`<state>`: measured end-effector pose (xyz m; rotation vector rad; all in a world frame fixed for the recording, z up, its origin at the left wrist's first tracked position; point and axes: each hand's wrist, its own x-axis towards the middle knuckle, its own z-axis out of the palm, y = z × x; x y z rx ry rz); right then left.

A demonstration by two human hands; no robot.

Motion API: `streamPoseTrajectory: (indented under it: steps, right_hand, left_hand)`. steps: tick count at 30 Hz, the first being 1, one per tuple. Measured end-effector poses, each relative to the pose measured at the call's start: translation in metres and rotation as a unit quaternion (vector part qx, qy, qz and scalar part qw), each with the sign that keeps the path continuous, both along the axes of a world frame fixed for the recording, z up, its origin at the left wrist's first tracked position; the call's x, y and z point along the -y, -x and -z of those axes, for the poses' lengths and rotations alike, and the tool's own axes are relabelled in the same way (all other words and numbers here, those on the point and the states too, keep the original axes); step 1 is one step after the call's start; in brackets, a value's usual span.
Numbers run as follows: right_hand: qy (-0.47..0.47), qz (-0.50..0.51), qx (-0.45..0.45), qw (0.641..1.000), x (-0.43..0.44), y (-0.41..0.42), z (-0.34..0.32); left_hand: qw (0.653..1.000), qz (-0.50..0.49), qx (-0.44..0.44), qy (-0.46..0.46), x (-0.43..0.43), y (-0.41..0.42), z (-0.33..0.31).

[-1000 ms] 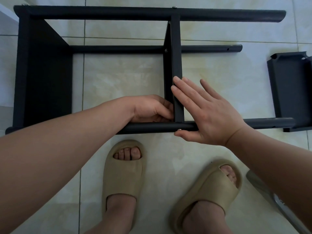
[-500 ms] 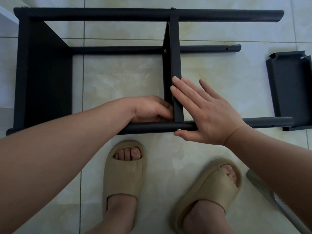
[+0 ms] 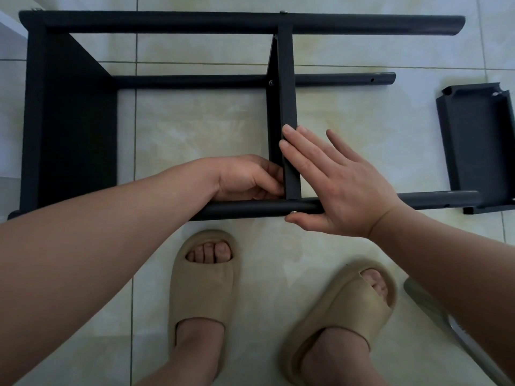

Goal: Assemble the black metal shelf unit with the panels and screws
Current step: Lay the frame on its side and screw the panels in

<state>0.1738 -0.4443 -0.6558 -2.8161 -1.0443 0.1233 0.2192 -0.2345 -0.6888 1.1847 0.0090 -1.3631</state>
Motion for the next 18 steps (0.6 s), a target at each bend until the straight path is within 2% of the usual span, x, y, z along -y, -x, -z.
streamPoseTrajectory:
  steps: [5, 10, 12, 15, 16, 18]
  right_hand:
    - [0.001, -0.003, -0.003, 1.0, 0.0, -0.001, -0.001]
    - [0.0, -0.004, -0.005, 1.0, -0.001, 0.001, -0.001]
    - [0.006, -0.001, -0.021, 1.0, -0.002, 0.001, -0.005]
    - [0.015, 0.023, -0.093, 0.995, -0.003, 0.004, -0.014]
    - [0.014, 0.04, -0.119, 0.992, -0.003, 0.006, -0.018]
    - [0.02, 0.078, -0.171, 0.982, -0.005, 0.012, -0.026]
  left_hand:
    - [1.0, 0.014, -0.003, -0.003, 0.002, 0.001, 0.001]
    - [0.997, 0.021, 0.04, -0.066, 0.003, 0.002, 0.001]
    - [0.989, 0.038, 0.088, -0.112, 0.002, 0.002, -0.006]
    - [0.939, 0.134, 0.21, -0.236, -0.007, 0.004, -0.022]
    - [0.92, 0.174, 0.224, -0.271, -0.011, 0.006, -0.028]
    - [0.908, 0.211, 0.195, -0.305, -0.019, 0.013, -0.043]
